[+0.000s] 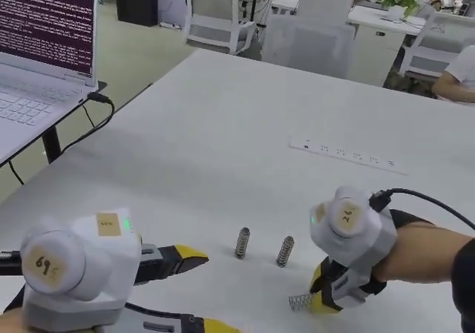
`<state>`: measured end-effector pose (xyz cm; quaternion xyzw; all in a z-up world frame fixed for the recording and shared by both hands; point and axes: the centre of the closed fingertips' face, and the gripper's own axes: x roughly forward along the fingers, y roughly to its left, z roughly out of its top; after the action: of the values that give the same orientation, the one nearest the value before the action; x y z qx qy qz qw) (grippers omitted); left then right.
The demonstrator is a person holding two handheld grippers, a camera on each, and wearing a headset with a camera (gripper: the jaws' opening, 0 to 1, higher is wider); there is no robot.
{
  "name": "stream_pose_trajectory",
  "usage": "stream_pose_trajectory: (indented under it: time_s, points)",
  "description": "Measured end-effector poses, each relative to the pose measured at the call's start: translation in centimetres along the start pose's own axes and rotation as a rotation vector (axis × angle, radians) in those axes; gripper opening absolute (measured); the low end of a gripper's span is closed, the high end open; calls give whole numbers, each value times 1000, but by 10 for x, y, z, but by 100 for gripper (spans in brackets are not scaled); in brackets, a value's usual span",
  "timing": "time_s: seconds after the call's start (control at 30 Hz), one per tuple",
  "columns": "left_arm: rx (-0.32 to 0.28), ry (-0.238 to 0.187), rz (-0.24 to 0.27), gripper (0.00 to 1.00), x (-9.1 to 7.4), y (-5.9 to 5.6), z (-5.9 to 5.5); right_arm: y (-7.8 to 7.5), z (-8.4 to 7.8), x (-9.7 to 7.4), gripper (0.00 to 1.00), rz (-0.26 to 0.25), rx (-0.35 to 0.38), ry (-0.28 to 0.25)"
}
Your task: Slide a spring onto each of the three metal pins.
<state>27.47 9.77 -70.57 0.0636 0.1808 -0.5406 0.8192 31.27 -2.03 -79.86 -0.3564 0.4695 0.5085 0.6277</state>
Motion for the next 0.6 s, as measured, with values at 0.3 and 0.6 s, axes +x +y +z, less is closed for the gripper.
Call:
stream_pose_trajectory:
  time_s: [0.3,0.6]
  points:
    - [-1,-4,-10,53,2,1,0,2,-7,-1,14,-7,-134,53]
    - [-1,0,-19,52,5,0,0,4,-7,0,9,-1,-208,71]
